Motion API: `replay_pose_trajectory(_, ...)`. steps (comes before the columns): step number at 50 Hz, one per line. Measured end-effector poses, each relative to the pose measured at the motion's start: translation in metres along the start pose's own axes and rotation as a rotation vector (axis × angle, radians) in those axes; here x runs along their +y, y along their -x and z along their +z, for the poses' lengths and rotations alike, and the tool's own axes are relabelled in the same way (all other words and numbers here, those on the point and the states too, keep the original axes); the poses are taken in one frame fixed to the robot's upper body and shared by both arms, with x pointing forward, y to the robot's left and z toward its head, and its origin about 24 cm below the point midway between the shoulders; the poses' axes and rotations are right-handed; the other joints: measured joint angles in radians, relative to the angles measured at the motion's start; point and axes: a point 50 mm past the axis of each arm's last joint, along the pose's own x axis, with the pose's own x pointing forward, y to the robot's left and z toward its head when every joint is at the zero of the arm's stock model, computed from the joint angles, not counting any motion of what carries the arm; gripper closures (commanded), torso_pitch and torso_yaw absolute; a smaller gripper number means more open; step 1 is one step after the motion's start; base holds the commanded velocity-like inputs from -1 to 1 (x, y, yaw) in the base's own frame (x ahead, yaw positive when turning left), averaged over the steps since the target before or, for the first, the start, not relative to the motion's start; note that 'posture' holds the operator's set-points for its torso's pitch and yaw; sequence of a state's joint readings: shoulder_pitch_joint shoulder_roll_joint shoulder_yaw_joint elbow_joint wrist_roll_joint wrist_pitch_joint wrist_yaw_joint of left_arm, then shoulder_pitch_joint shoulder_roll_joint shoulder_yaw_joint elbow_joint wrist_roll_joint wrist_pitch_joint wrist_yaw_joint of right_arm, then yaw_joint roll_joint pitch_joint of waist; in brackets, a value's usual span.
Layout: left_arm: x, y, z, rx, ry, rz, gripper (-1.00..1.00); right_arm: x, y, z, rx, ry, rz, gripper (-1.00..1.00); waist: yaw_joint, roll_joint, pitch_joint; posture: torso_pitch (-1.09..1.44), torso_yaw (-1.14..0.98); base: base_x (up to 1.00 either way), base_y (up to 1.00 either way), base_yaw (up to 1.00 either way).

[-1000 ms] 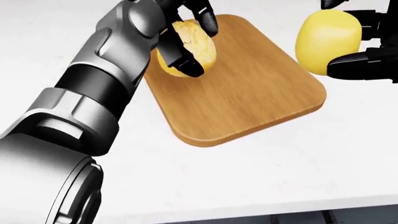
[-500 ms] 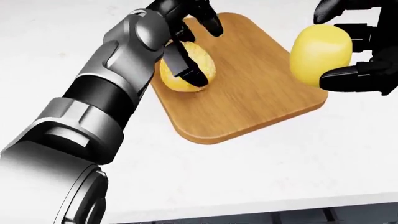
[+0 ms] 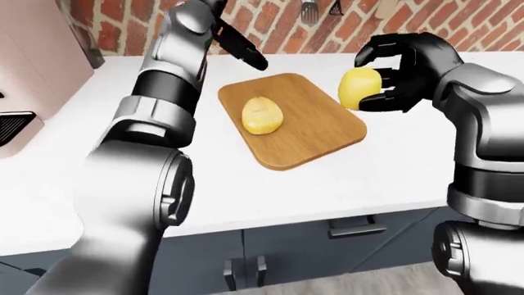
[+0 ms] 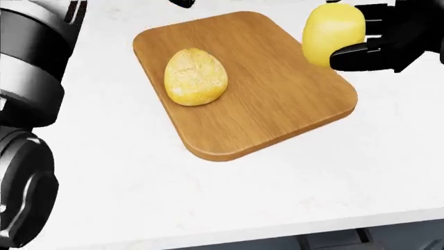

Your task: Place the bread and cheese on the cutting board.

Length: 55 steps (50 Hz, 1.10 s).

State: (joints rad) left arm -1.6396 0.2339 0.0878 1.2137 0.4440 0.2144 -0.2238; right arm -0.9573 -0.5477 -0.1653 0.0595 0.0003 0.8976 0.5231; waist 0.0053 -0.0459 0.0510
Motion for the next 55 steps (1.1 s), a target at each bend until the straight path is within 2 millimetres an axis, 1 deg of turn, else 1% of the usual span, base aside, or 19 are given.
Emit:
replay_pose_trajectory(2,0.017,0.004,0.008,-0.028,0.007,0.025,-1.00,-0.001,-0.005,0.006,-0.005,0.015,-0.015,0.95,0.003,0.005,-0.004,0.00,0.00,0.00,0.00,0.00)
replay_pose_trajectory(4,0.030,0.008,0.012,-0.040,0.018,0.041,-1.00,0.000,-0.010,0.012,-0.010,0.028,-0.022,0.94,0.004,0.009,-0.007,0.00,0.00,0.00,0.00,0.00)
replay_pose_trajectory(8,0.047,0.013,0.010,-0.031,0.046,0.055,-1.00,0.002,-0.017,0.019,-0.010,0.049,-0.019,0.94,0.004,0.014,-0.009,0.00,0.00,0.00,0.00,0.00)
replay_pose_trajectory(12,0.062,0.019,-0.002,0.003,0.094,0.067,-1.00,0.002,-0.030,0.011,0.046,0.037,-0.015,0.94,0.001,0.018,-0.004,0.00,0.00,0.00,0.00,0.00)
replay_pose_trajectory(15,0.073,0.024,-0.011,0.011,0.126,0.087,-1.00,0.002,-0.043,0.000,0.097,0.049,-0.021,0.94,-0.002,0.024,-0.001,0.00,0.00,0.00,0.00,0.00)
replay_pose_trajectory(18,0.074,0.027,-0.017,0.010,0.139,0.086,-1.00,0.003,-0.056,-0.009,0.148,0.051,-0.025,0.93,-0.002,0.029,0.002,0.00,0.00,0.00,0.00,0.00)
replay_pose_trajectory(22,0.067,0.027,-0.024,0.021,0.150,0.059,-1.00,0.005,-0.072,-0.015,0.210,0.066,-0.028,0.94,-0.004,0.037,0.002,0.00,0.00,0.00,0.00,0.00)
replay_pose_trajectory(25,0.063,0.027,-0.027,0.038,0.159,0.037,-1.00,0.008,-0.079,-0.017,0.227,0.071,-0.042,0.94,-0.006,0.040,0.002,0.00,0.00,0.00,0.00,0.00)
replay_pose_trajectory(29,0.066,0.028,-0.029,0.039,0.170,0.041,-1.00,0.012,-0.083,-0.011,0.219,0.095,-0.050,0.93,-0.008,0.043,0.002,0.00,0.00,0.00,0.00,0.00)
replay_pose_trajectory(32,0.067,0.029,-0.031,0.030,0.169,0.047,-1.00,0.020,-0.087,-0.006,0.200,0.106,-0.041,0.93,-0.008,0.044,-0.001,0.00,0.00,0.00,0.00,0.00)
replay_pose_trajectory(37,0.062,0.027,-0.032,0.027,0.178,0.038,-1.00,0.037,-0.091,0.002,0.171,0.127,0.004,0.93,-0.006,0.044,-0.001,0.00,0.00,0.00,0.00,0.00)
replay_pose_trajectory(42,0.057,0.024,-0.036,0.044,0.183,0.027,-1.00,0.043,-0.093,0.008,0.150,0.122,0.028,0.93,-0.004,0.043,0.000,0.00,0.00,0.00,0.00,0.00)
replay_pose_trajectory(45,0.055,0.023,-0.041,0.059,0.188,0.025,-1.00,0.045,-0.094,0.006,0.146,0.119,0.029,0.94,-0.004,0.042,-0.001,0.00,0.00,0.00,0.00,0.00)
replay_pose_trajectory(55,0.052,0.023,-0.049,0.068,0.196,0.019,-1.00,0.048,-0.094,-0.011,0.179,0.113,0.034,0.93,-0.004,0.043,-0.003,0.00,0.00,0.00,0.00,0.00)
